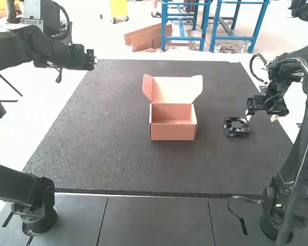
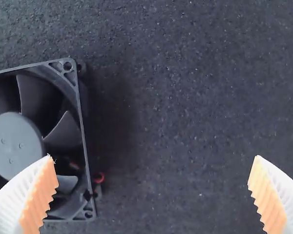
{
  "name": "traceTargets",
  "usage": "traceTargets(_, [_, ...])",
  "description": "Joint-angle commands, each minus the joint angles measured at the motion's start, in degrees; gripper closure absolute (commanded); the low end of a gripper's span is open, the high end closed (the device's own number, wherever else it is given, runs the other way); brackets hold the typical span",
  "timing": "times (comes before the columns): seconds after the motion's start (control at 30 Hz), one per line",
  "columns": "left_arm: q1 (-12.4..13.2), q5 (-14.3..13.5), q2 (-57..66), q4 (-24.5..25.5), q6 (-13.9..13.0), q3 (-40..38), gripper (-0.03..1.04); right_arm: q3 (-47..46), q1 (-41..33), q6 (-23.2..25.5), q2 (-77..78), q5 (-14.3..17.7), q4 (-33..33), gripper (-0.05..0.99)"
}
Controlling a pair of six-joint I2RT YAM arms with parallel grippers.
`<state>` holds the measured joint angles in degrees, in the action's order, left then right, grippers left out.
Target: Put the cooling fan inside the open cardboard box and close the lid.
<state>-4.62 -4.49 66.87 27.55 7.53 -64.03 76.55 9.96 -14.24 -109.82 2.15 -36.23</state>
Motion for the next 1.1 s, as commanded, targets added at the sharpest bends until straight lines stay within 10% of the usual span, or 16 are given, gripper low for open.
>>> traceTargets(0.0, [0.0, 0.3, 0.7, -0.5, 0.5, -0.2, 0.04, 2.6, -1.1, -0.4, -1.4, 0.9, 0.2, 0.04])
traceTargets(0.77, [0.1, 0.3, 2.9, -2.0, 0.4, -0.7, 0.04, 7.5, -1.2, -0.3, -10.3, 3.0, -4.0, 0.04])
traceTargets(1.07, [0.1, 0.3, 3.0, -1.8, 0.4, -0.7, 0.04, 6.7, -1.2, -0.2, -11.8, 1.6, -6.0, 0.50])
